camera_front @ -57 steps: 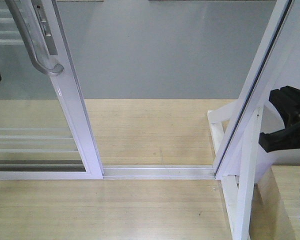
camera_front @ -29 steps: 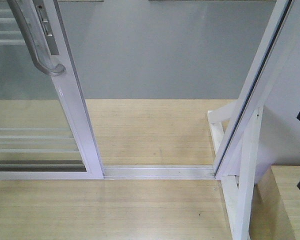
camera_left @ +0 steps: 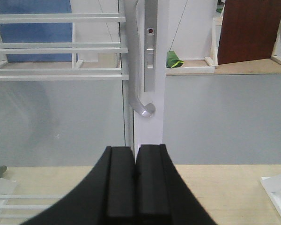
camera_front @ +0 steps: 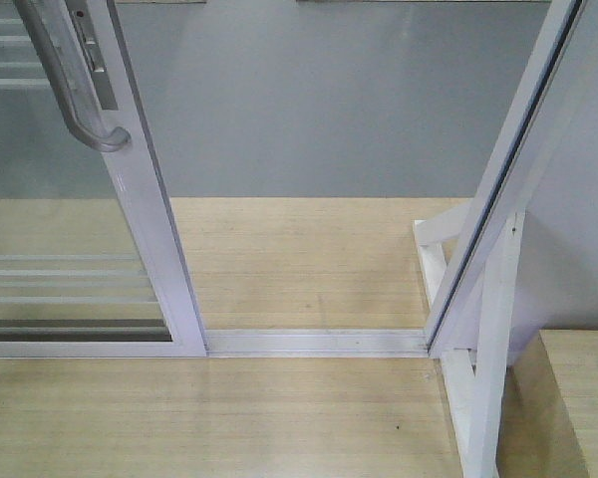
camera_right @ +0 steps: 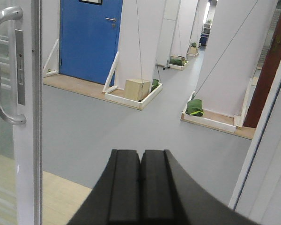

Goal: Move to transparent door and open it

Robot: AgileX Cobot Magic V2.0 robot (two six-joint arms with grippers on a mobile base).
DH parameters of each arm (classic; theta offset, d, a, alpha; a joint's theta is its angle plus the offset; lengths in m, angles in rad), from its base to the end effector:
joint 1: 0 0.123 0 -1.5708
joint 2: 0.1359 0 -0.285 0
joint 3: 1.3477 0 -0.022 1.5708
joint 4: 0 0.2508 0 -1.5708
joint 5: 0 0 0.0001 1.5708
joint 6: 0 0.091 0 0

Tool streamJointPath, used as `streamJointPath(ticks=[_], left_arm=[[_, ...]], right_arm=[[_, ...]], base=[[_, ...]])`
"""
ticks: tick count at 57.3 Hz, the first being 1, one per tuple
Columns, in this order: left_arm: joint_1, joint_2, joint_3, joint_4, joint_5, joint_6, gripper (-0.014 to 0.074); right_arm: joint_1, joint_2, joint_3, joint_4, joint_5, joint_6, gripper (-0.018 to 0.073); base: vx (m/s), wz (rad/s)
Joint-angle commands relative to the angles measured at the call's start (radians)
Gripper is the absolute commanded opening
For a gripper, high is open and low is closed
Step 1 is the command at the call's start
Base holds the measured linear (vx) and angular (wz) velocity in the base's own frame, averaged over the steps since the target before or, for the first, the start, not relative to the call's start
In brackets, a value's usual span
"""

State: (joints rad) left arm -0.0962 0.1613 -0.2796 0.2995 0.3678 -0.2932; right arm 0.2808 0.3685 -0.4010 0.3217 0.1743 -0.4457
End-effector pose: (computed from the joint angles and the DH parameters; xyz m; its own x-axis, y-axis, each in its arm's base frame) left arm 0.0587 0.0041 0.2658 -0.1459 0.0014 -0.9893 -0.0108 0.9999 0.0030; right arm 0.0828 0.0291 0.3083 -0.0014 -0.1336 -0.9910 -0.3323 0.9348 -0.1256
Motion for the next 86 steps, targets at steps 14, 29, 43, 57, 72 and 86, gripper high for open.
streamJointPath(ticks=[14, 29, 43, 57, 72, 86], left_arm=[[-0.004, 0.011, -0.029, 0.001, -0.085, -0.002, -0.0006], [-0.004, 0.011, -0.029, 0.001, -0.085, -0.002, -0.0006], [-0.004, 0.012, -0.016, -0.073, -0.11, 0.144, -0.0006], [-0.004, 0.012, 0.063, -0.343, -0.181, 0.393, -0.0006], [-0.004, -0.021, 0.242, -0.357, -0.368, 0.383, -0.0006], [-0.004, -0.195, 0.327, -0.322, -0.383, 0.412, -0.0006]], right_arm=[[-0.005, 0.005, -0.029, 0.003, -0.071, -0.006, -0.0001], [-0.005, 0.005, -0.029, 0.003, -0.071, -0.006, -0.0001], [-0.005, 0.005, -0.029, 0.003, -0.071, -0.006, -0.0001], [-0.005, 0.005, -0.029, 0.003, -0.071, -0.006, -0.0001], [-0.005, 0.005, -0.029, 0.003, -0.071, -0.006, -0.0001], [-0.005, 0.005, -0.029, 0.003, -0.071, -0.006, -0.0001]], base=[[0.0, 0.0], [0.0, 0.0], [0.0, 0.0], [0.0, 0.0], [0.0, 0.0], [0.0, 0.0]])
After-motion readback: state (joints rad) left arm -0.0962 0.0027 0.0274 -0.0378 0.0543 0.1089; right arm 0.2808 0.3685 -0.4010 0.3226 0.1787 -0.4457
